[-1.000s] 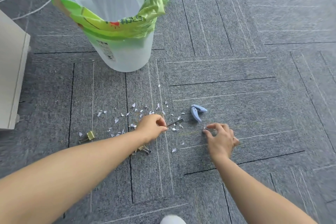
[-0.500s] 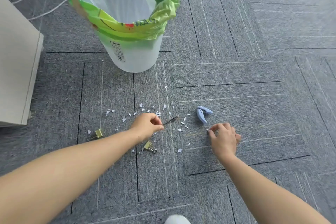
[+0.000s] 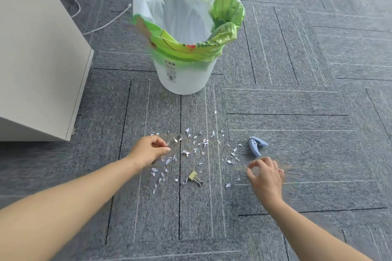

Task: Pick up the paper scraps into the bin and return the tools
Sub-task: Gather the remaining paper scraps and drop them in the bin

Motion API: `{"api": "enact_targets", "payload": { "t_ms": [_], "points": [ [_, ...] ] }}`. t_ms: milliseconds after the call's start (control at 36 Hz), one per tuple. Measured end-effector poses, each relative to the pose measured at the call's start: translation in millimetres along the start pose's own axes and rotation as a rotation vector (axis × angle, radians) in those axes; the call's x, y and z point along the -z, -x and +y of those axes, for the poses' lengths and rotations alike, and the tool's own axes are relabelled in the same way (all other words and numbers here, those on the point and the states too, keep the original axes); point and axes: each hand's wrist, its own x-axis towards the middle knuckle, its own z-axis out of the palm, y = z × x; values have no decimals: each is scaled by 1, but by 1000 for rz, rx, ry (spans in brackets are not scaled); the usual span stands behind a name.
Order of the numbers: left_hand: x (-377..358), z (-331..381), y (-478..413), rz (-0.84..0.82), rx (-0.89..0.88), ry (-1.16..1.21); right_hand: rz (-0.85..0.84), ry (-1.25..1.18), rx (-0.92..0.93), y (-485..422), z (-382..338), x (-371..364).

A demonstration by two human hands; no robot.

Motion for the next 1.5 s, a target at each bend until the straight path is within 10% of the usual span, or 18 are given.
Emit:
{"api": "enact_targets", "payload": {
  "t_ms": [194,417,778,1500],
  "points": [
    [38,-33,10,135,141,308,-34,-94,268,-1,-70,-7],
    [65,-73,2,449,154,51,62,-165,553,-14,-143,10],
    [32,-81,14,313,-188,-614,-6,-164,563,-2,-148,5],
    [42,-92,5,497,-120,-629,-100,-180,510,9,-137,-5]
  ]
}}
